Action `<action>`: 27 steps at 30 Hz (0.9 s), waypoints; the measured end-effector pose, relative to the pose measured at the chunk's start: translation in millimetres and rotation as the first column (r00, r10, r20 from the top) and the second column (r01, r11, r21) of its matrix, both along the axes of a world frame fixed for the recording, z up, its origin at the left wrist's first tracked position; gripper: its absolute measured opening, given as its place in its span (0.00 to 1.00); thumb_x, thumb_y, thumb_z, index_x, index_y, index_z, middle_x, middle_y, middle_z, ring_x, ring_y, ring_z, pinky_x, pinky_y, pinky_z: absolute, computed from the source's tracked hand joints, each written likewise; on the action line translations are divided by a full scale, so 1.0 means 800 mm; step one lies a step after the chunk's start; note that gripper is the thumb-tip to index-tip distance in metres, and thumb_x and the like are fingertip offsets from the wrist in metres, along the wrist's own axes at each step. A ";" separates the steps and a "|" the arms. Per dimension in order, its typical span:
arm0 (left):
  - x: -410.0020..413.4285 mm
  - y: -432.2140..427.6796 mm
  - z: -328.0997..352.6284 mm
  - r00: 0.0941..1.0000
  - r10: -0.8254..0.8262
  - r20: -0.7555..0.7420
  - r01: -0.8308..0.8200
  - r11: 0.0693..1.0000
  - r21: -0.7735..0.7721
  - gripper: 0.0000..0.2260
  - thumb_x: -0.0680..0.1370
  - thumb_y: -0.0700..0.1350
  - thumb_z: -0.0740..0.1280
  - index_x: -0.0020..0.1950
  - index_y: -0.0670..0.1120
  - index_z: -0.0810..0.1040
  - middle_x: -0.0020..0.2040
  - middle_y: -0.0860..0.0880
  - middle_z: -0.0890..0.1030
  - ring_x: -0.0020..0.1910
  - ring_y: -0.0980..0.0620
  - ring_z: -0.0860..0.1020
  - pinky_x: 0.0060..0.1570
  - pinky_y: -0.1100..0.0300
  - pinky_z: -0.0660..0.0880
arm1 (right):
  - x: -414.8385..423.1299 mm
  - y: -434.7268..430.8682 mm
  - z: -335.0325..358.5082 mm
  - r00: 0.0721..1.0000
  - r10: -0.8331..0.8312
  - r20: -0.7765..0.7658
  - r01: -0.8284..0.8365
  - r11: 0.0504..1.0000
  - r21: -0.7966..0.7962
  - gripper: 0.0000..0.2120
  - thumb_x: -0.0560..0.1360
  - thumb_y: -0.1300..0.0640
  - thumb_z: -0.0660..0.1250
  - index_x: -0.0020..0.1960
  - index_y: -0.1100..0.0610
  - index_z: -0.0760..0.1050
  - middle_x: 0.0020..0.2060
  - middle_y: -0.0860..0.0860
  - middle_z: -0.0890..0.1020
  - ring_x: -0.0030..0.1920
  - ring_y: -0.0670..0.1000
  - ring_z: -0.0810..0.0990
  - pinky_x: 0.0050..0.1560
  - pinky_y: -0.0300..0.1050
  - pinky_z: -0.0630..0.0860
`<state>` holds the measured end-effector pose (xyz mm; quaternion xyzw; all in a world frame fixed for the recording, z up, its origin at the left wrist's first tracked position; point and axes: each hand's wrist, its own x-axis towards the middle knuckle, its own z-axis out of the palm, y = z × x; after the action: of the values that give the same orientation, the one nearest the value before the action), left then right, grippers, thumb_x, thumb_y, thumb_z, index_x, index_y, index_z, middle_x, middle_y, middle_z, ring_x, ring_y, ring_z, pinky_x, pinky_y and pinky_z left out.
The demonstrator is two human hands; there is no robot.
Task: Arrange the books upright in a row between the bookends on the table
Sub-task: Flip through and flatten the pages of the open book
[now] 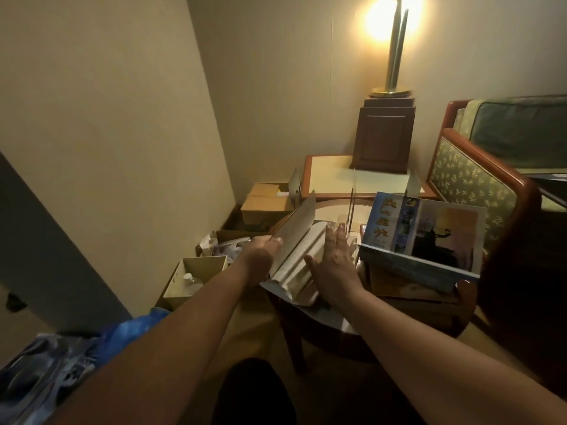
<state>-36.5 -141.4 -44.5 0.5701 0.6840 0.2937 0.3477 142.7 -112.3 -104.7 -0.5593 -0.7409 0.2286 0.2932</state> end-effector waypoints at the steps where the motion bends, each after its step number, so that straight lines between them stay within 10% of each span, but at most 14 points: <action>1: 0.000 0.003 0.001 0.996 0.059 0.073 -0.057 0.998 -0.025 0.19 0.85 0.51 0.57 0.70 0.42 0.73 0.65 0.41 0.77 0.62 0.39 0.77 0.61 0.50 0.77 | -0.006 0.000 -0.001 0.999 -0.006 -0.036 0.006 1.000 -0.026 0.41 0.82 0.42 0.62 0.84 0.53 0.42 0.83 0.53 0.40 0.82 0.56 0.39 0.79 0.57 0.48; 5: -0.001 0.004 0.006 0.888 0.246 0.390 -0.189 0.965 -0.180 0.15 0.85 0.51 0.57 0.66 0.44 0.71 0.59 0.38 0.78 0.58 0.37 0.80 0.38 0.49 0.82 | -0.015 0.014 0.001 0.996 0.000 -0.094 -0.008 0.997 -0.082 0.35 0.82 0.41 0.62 0.83 0.52 0.53 0.83 0.53 0.49 0.82 0.55 0.44 0.80 0.58 0.49; 11: -0.010 -0.006 0.002 0.848 0.254 0.466 -0.239 0.967 -0.093 0.07 0.85 0.48 0.58 0.62 0.52 0.71 0.57 0.44 0.78 0.54 0.44 0.81 0.47 0.43 0.83 | -0.006 0.029 0.036 0.865 0.177 0.470 -0.172 0.984 -0.054 0.26 0.83 0.43 0.59 0.77 0.53 0.66 0.81 0.56 0.57 0.82 0.62 0.45 0.78 0.64 0.39; 14: -0.027 -0.007 -0.008 0.974 0.208 0.090 -0.225 0.934 0.277 0.15 0.83 0.46 0.63 0.70 0.52 0.68 0.60 0.49 0.77 0.53 0.53 0.79 0.44 0.51 0.84 | -0.002 0.021 0.043 0.752 0.243 0.613 -0.298 0.954 -0.013 0.25 0.84 0.47 0.60 0.78 0.56 0.64 0.81 0.58 0.59 0.82 0.63 0.42 0.77 0.68 0.34; 18: -0.050 0.005 -0.022 0.875 0.288 -0.388 -0.033 0.836 0.547 0.27 0.76 0.44 0.73 0.73 0.51 0.69 0.64 0.45 0.74 0.58 0.48 0.75 0.50 0.49 0.82 | -0.002 0.020 0.037 0.658 0.375 0.653 -0.378 0.914 -0.145 0.32 0.83 0.48 0.62 0.81 0.58 0.55 0.82 0.59 0.52 0.82 0.62 0.46 0.79 0.67 0.43; 24: -0.054 0.012 -0.012 0.428 0.249 -0.869 0.176 0.920 0.350 0.14 0.73 0.45 0.73 0.58 0.55 0.84 0.69 0.48 0.75 0.69 0.41 0.70 0.66 0.35 0.64 | 0.005 0.017 0.022 0.743 0.358 0.566 -0.276 0.934 -0.227 0.38 0.83 0.33 0.44 0.83 0.54 0.39 0.82 0.54 0.39 0.81 0.56 0.38 0.80 0.59 0.39; 27: -0.048 0.014 -0.013 0.443 0.010 -0.896 0.254 0.958 0.137 0.14 0.79 0.47 0.67 0.64 0.56 0.80 0.70 0.52 0.74 0.71 0.47 0.68 0.72 0.38 0.58 | 0.009 0.014 0.022 0.733 0.363 0.576 -0.284 0.932 -0.226 0.38 0.83 0.33 0.43 0.83 0.55 0.37 0.82 0.55 0.38 0.81 0.56 0.37 0.81 0.59 0.39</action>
<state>-75.2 -130.4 -54.6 0.7258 0.6779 0.0100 -0.1162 149.6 -101.0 -86.8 -0.4819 -0.8657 0.1292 -0.0399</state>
